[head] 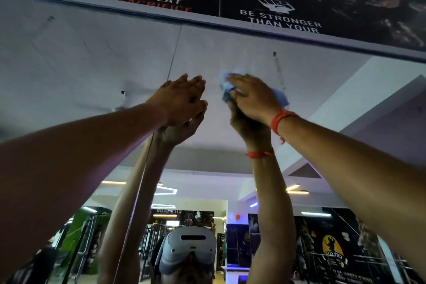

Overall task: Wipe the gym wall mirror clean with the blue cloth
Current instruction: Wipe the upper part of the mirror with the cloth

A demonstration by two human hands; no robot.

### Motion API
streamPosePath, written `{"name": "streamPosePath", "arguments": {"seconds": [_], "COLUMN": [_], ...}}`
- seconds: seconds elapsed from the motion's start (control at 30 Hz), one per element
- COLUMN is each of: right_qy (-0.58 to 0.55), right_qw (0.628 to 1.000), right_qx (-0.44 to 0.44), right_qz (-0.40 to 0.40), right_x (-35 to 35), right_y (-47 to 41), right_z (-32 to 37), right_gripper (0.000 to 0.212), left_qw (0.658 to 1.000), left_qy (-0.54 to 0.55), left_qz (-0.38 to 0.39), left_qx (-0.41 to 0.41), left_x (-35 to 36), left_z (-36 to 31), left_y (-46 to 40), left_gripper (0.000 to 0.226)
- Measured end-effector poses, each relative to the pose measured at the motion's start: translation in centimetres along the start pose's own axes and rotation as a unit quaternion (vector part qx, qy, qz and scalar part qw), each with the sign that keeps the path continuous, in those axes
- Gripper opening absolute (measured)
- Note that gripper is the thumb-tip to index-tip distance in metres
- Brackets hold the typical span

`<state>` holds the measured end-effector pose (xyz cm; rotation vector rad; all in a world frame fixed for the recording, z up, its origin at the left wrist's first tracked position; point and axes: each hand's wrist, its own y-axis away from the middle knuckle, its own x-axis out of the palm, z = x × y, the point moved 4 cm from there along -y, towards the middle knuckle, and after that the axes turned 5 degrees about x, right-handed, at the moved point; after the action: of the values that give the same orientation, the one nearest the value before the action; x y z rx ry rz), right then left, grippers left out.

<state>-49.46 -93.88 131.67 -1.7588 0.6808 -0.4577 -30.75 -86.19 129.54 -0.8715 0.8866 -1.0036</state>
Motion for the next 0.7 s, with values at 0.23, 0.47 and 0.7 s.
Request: {"name": "streamPosePath", "arguments": {"seconds": [0.23,0.47,0.7], "right_qy": [-0.014,0.008,0.022], "right_qw": [0.985,0.996,0.982], "right_qx": [0.138,-0.082,0.159], "right_qz": [-0.105,0.032,-0.098], "right_x": [-2.7,1.7,0.7], "right_y": [5.5,13.7,18.2], "right_z": [-3.5,5.7,5.5], "right_gripper": [0.036,0.046,0.052], "left_qw": [1.0,0.999,0.996], "left_qy": [0.011,0.043,0.077], "left_qz": [-0.019,-0.015,0.005], "left_qx": [0.001,0.023,0.036], "left_x": [1.4,1.5,1.6], "left_z": [-1.2,-1.4,-2.0], "left_y": [4.4,10.2,16.6], "left_gripper": [0.066,0.073,0.077]}}
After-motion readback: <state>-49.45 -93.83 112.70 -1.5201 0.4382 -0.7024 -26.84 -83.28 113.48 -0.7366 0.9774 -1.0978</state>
